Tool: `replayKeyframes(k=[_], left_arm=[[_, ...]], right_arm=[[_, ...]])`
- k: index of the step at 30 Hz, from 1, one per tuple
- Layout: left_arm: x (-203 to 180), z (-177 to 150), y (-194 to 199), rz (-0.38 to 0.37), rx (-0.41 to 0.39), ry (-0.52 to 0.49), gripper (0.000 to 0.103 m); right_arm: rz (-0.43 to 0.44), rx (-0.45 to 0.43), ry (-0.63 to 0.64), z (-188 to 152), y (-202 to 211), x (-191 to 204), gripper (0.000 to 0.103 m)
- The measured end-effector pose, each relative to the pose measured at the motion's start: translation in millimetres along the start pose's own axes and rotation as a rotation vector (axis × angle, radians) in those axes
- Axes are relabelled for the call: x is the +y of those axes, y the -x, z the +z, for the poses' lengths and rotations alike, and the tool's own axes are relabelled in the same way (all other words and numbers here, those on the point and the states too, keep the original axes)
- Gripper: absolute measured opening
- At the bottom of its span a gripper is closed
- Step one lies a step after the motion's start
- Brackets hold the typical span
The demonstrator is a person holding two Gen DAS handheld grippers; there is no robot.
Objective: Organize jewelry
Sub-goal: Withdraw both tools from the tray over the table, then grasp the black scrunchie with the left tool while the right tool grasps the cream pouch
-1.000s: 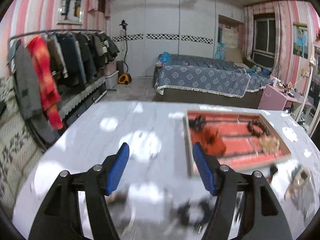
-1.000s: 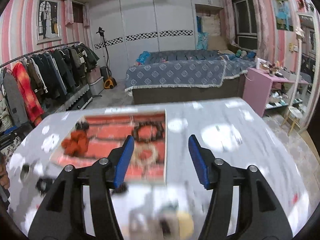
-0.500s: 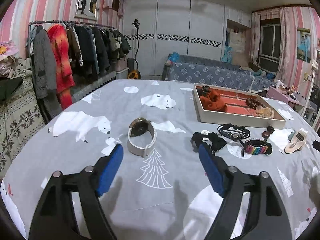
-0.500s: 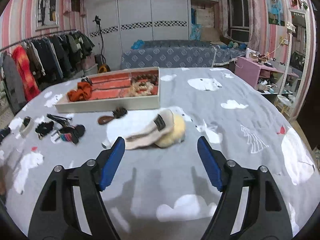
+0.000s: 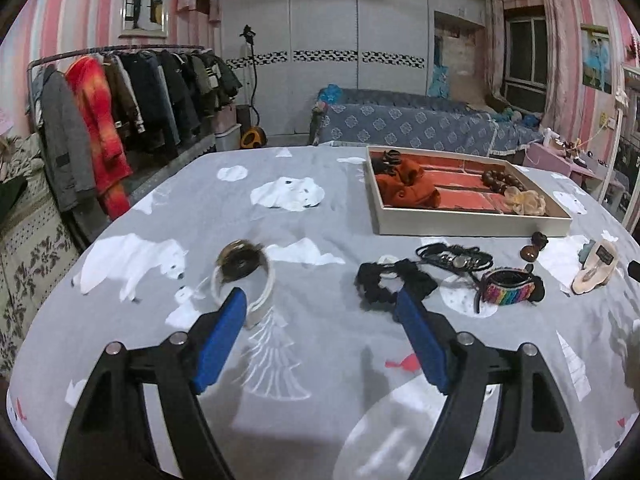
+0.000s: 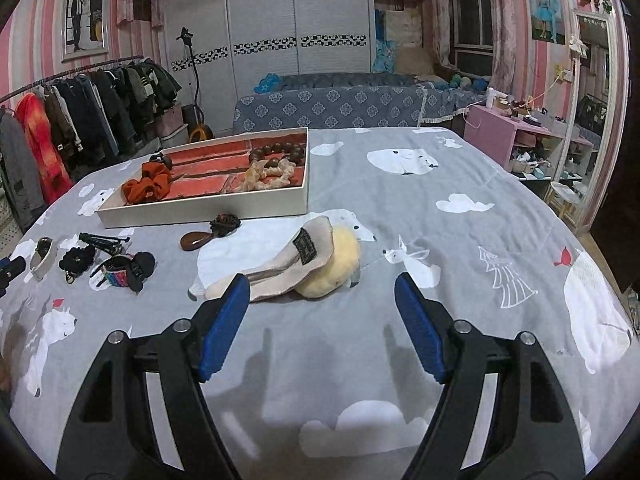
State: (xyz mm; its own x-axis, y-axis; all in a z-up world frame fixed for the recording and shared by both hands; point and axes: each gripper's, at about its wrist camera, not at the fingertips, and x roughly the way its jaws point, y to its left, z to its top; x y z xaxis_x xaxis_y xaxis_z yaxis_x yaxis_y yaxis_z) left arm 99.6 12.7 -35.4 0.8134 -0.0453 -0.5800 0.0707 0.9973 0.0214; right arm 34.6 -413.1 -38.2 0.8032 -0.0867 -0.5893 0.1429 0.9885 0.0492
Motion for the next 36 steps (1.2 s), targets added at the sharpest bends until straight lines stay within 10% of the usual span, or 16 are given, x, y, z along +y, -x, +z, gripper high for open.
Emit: replayKeyframes(k=[16,26,36], left_arm=[[-20.6,23.9,-62.3,-0.042,0.152,-0.001,0.061],[-25.5,15.3,-95.1,-0.084,0.246,-0.008,0.03],[-18.6,13.2,-99.4,-0.116,0.255,0.028,0.01]], right_arm=[[-0.041,0.045,0.001,30.2,-42.8,-10.8,0.072],[-0.014,0.103,0.025,28.3,-63.9,-3.8,0.038],[-0.005,0.093,0.026,28.8,-66.8,-2.2,0.026]])
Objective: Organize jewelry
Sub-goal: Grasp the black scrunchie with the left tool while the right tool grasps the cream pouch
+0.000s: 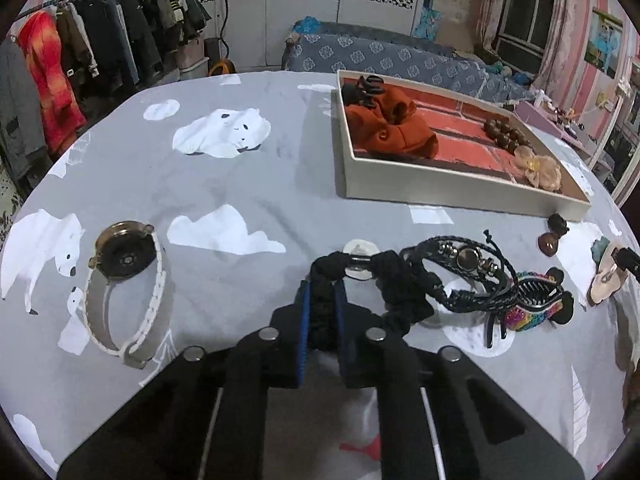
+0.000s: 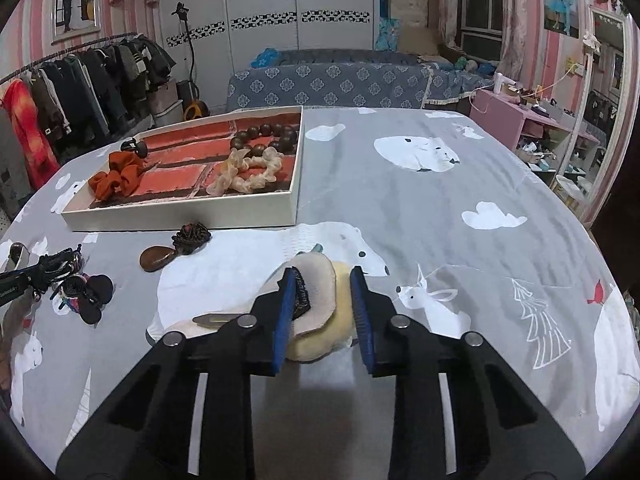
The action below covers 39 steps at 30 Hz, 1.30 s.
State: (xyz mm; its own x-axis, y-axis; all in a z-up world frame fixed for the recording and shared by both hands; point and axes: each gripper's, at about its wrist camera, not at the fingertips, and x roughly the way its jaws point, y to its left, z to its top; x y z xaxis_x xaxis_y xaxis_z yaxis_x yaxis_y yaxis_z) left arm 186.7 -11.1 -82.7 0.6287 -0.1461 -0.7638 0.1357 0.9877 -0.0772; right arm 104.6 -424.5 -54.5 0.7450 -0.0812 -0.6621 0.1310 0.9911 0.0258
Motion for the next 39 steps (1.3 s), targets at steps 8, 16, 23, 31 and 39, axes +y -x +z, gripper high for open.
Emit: replayKeyframes(k=[8,16,23,31,39], left_arm=[[2.8,2.1,18.0,0.013,-0.062,-0.002,0.009],[7.7,2.2,42.1,0.015,-0.117,0.006,0.009],[6.7,1.8,57.4,0.014,-0.143,0.005,0.009],[0.4,4.3,76.7,0.013,-0.185,-0.013,0.009],[-1.5,8.4,89.9,0.012,-0.212,-0.019,0.009]], right_arm=[[0.021,-0.044,-0.017,3.3,16.1,-2.0,0.004],[0.037,-0.062,-0.013,3.2,30.2,0.4,0.003],[0.049,-0.094,-0.014,2.4,46.5,0.5,0.003],[0.058,-0.142,-0.014,6.9,68.5,0.1,0.003],[0.067,-0.195,-0.003,17.2,89.6,4.6,0.003]])
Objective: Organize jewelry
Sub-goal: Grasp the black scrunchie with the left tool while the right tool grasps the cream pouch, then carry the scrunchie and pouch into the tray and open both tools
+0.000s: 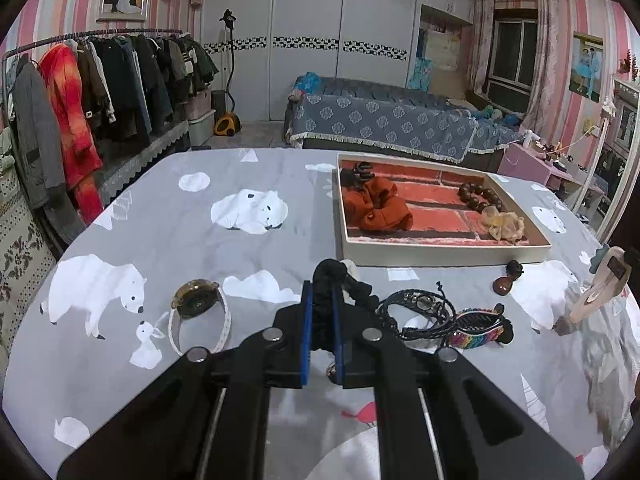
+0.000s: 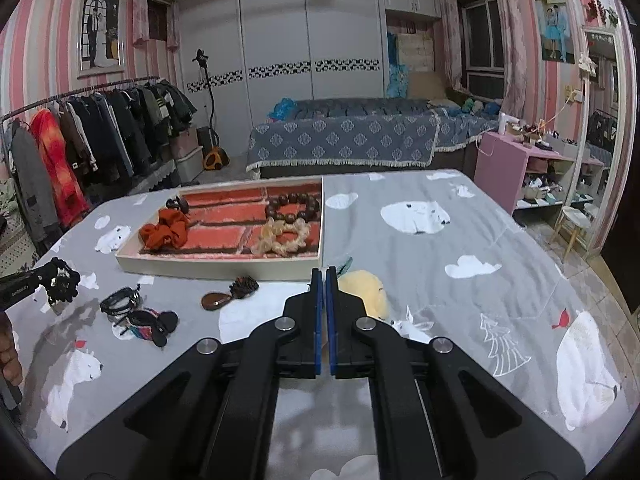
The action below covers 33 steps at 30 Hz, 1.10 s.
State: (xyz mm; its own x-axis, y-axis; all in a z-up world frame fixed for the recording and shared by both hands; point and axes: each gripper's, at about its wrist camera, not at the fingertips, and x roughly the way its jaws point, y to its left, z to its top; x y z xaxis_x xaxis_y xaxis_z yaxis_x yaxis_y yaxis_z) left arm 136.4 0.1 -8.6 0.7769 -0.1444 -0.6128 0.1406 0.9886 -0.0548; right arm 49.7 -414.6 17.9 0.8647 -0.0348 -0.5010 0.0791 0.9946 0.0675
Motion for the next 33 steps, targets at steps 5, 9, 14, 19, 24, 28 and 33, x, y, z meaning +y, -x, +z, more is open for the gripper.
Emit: replayKeyframes(k=[5,9,14,19,24,28,33], left_arm=[[-3.2,9.7,5.8,-0.002,-0.024,-0.017,0.009],[-6.1,17.8,10.3,-0.002,-0.046,-0.024,0.009],[-5.9,24.4,14.2,-0.003,-0.063,-0.026,0.009],[-6.6,29.6,16.0,-0.002,-0.074,-0.032,0.009],[-8.4,35.7,16.1,-0.002,-0.085,-0.038,0.009],[-9.3,44.7,16.5,-0.005,-0.098,-0.046,0.009],[-15.3,59.2,15.2,-0.007,-0.118,-0.08,0.009]], right_arm=[[0.003,-0.03,0.011,11.7,4.7,4.7,0.003],[0.009,-0.058,0.014,22.7,8.6,8.5,0.003],[0.013,-0.082,0.026,31.5,12.7,12.3,0.003],[0.009,-0.097,0.027,39.3,13.9,11.3,0.003],[0.012,-0.115,0.027,46.6,14.5,12.8,0.003],[0.017,-0.126,0.034,53.5,13.2,14.6,0.003],[0.012,-0.142,0.045,64.7,9.5,15.2,0.003]])
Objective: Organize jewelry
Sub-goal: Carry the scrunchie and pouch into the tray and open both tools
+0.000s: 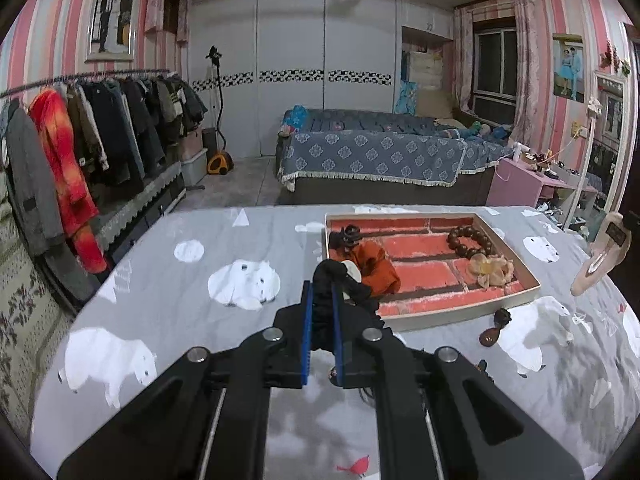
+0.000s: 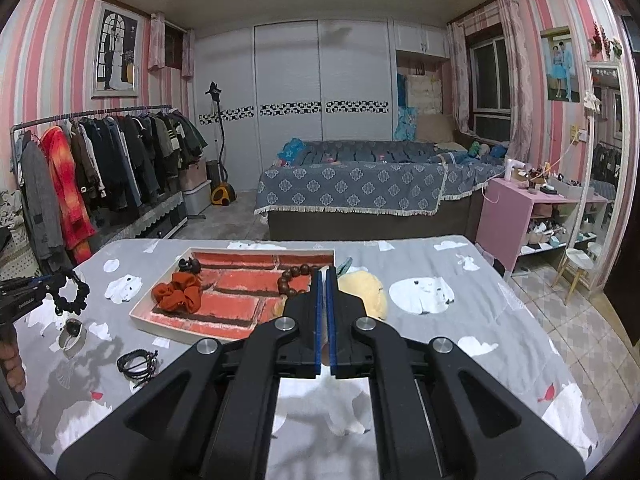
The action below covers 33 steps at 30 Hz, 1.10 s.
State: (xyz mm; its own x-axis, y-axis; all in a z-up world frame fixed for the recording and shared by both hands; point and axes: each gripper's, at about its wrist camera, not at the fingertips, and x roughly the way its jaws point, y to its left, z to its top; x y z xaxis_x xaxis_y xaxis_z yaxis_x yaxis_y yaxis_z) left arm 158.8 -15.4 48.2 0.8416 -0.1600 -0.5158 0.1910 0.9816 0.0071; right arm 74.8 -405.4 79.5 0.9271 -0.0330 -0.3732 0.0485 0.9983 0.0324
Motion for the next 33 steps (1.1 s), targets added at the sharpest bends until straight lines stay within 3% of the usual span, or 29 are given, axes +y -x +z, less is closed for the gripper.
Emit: replayKeyframes(k=[14,33], left_arm=[[-9.0,36.7,-24.4,-0.017,-0.035,-0.003,0.009],[-19.3,52.4,-99.8,-0.074,0.016,0.014,0.009]], right_arm=[[0.029,-0.033,0.019,29.5,-23.9,14.0,0.003],[0.049,0.015,-0.019,41.1,-99.4,24.5,0.003]])
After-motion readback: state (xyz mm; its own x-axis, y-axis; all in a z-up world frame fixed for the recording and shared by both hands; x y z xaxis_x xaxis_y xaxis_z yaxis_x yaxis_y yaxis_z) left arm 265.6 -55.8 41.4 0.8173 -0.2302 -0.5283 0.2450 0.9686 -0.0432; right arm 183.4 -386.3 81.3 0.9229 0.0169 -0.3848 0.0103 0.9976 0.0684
